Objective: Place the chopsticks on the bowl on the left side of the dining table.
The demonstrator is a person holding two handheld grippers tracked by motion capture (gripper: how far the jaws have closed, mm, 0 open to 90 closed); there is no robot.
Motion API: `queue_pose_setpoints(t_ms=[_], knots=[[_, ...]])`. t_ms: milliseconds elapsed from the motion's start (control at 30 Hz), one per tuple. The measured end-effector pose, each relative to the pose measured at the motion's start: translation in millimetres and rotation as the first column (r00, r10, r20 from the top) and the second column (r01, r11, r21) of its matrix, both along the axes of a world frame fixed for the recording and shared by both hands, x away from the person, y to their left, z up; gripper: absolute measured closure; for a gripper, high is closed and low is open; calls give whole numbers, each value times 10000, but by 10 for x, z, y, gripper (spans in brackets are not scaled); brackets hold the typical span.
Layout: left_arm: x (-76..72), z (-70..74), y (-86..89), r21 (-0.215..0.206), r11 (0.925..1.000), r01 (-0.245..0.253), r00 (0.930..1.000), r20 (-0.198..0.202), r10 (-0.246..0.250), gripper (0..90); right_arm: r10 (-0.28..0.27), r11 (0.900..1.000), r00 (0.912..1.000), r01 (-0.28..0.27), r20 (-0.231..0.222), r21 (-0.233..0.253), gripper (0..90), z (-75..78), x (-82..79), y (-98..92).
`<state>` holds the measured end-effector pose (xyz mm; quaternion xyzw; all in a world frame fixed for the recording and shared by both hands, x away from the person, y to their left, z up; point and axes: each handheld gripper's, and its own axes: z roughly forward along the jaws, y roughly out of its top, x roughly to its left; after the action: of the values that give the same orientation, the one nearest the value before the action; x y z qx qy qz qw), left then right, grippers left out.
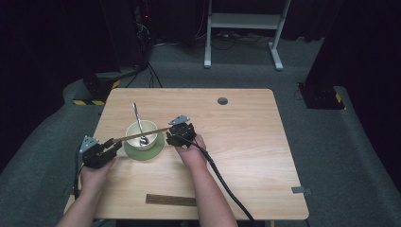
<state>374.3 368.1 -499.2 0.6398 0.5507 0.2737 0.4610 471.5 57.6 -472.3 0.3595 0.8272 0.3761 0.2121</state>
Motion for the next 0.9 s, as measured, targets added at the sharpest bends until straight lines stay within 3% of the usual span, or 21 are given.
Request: queue_pose_setpoints(t_ms=[200, 500, 767, 900], knots=[[1, 0, 22, -56, 10000, 63, 10000, 43, -63, 548, -69, 10000, 9999, 69, 143, 29, 392, -15, -39, -16], [0, 0, -6, 60, 9997, 246, 9996, 116, -247, 544, -57, 9996, 10000, 55, 63, 288, 325, -36, 88, -33], [2, -3, -6, 34, 9992, 389, 9992, 130, -389, 544, -8, 9994, 10000, 6, 58, 337, 347, -21, 131, 11], [2, -4, -36, 227, 9979, 598, 9981, 97, -601, 527, -23, 9999, 10000, 22, 66, 165, 352, -17, 107, 4]])
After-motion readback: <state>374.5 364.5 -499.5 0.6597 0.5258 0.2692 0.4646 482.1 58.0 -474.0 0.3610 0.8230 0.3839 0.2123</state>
